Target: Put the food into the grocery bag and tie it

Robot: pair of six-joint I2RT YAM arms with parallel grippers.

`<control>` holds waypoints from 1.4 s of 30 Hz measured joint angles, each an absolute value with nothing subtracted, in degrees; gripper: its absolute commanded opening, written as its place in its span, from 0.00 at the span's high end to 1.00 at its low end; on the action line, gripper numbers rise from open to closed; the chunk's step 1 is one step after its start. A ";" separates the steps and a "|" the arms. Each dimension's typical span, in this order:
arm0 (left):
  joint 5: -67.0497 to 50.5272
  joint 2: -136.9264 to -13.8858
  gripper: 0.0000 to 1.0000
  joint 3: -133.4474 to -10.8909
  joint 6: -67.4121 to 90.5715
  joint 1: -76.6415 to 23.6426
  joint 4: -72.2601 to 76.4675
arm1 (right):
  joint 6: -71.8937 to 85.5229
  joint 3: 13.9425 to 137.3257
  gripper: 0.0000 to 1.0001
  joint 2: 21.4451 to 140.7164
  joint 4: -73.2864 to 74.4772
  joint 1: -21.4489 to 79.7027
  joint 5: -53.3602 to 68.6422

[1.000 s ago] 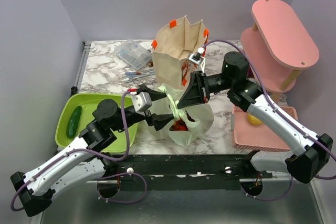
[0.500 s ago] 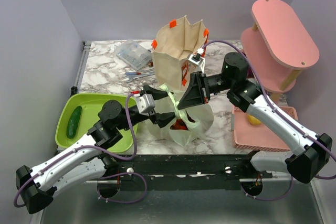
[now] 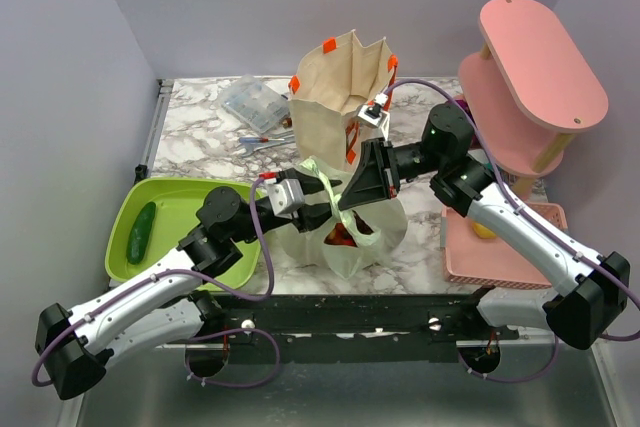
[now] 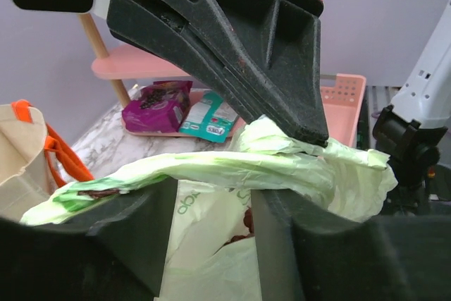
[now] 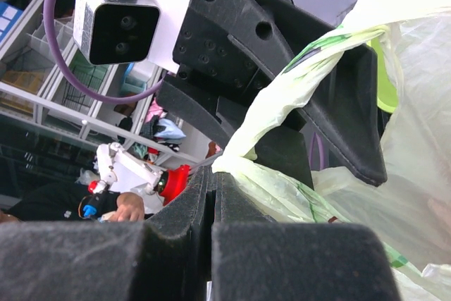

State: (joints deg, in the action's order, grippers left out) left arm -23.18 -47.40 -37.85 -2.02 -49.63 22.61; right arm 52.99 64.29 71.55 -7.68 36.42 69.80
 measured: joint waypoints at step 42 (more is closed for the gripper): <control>-25.71 -48.25 1.00 -39.53 9.72 -49.63 23.40 | 27.81 71.99 0.67 58.06 29.89 36.42 43.31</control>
State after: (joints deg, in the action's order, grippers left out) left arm -25.71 -48.25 -39.53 9.72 -49.63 23.40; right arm 27.81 71.99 58.06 29.89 36.42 43.31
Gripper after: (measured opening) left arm 0.008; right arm 0.330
